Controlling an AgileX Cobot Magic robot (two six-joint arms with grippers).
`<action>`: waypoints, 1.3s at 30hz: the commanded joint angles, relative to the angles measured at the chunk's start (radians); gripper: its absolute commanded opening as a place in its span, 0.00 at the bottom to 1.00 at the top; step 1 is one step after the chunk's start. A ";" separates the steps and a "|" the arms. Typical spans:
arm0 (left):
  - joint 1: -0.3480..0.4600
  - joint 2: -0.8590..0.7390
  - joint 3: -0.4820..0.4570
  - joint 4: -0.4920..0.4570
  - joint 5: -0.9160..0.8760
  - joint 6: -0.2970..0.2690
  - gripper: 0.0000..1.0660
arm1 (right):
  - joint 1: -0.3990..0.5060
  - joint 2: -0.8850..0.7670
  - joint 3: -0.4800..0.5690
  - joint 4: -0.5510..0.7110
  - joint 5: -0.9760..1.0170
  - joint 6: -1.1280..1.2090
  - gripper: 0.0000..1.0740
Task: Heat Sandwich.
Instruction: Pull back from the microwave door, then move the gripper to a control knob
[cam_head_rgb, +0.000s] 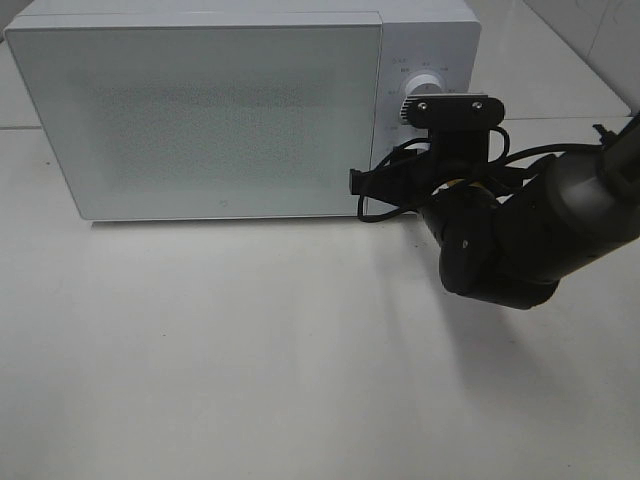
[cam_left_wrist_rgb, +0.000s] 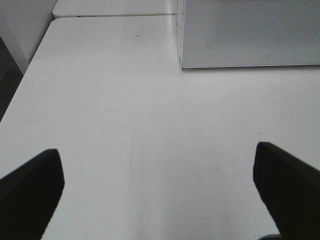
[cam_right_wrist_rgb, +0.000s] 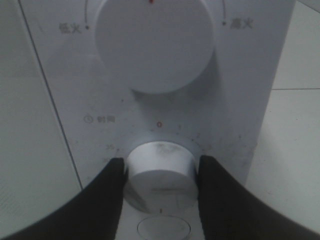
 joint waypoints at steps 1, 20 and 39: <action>0.004 -0.026 0.004 -0.004 -0.010 -0.008 0.92 | -0.004 -0.003 -0.009 -0.014 -0.005 0.000 0.07; 0.004 -0.026 0.004 -0.004 -0.010 -0.008 0.92 | -0.004 -0.003 -0.009 -0.018 -0.047 0.194 0.07; 0.004 -0.026 0.004 -0.004 -0.010 -0.008 0.92 | -0.004 -0.003 -0.009 -0.059 -0.099 0.905 0.06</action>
